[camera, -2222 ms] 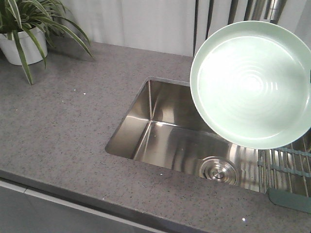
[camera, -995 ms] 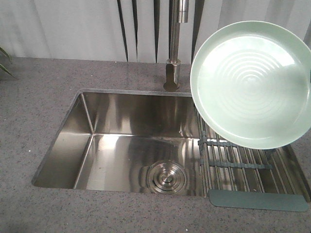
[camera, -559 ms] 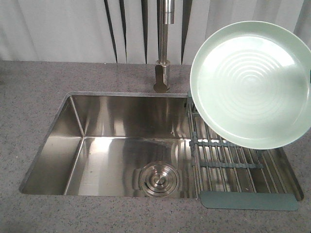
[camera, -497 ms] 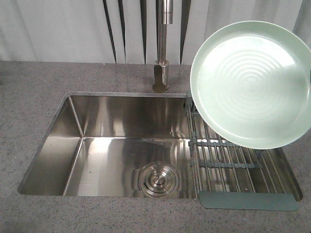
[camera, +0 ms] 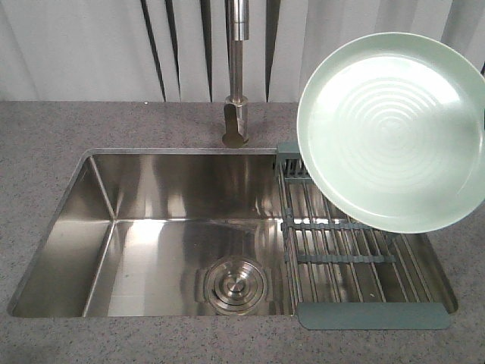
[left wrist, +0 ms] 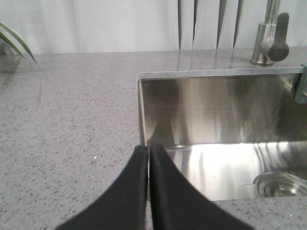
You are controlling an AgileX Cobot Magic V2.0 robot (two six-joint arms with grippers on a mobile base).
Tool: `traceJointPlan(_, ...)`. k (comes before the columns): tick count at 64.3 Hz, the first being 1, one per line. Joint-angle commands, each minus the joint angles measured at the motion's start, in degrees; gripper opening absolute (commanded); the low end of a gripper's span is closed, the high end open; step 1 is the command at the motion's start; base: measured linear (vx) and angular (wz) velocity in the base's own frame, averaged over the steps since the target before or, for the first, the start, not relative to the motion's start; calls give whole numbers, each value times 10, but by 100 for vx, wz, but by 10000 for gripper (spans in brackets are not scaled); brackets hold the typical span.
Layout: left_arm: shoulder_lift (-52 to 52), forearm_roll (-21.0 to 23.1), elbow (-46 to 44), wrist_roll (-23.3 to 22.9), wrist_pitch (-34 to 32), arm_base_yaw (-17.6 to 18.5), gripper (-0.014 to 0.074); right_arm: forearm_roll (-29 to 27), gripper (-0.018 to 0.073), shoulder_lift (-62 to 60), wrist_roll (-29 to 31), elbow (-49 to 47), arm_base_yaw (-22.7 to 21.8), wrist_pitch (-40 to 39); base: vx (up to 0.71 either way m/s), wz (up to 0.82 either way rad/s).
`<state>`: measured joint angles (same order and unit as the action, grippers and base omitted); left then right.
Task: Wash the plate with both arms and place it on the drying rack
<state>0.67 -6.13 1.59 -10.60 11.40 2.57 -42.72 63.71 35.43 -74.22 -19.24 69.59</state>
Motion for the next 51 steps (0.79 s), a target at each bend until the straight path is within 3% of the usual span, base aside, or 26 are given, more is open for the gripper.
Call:
traceJointPlan(1,8,3,10,-1,-43,3,-6,-28,-6,-9,3,-13,-3,-23,2,-8)
traceJointPlan(51,8,3,10,-1,-43,3,-6,-28,-6,-9,3,-13,-3,-23,1,-2)
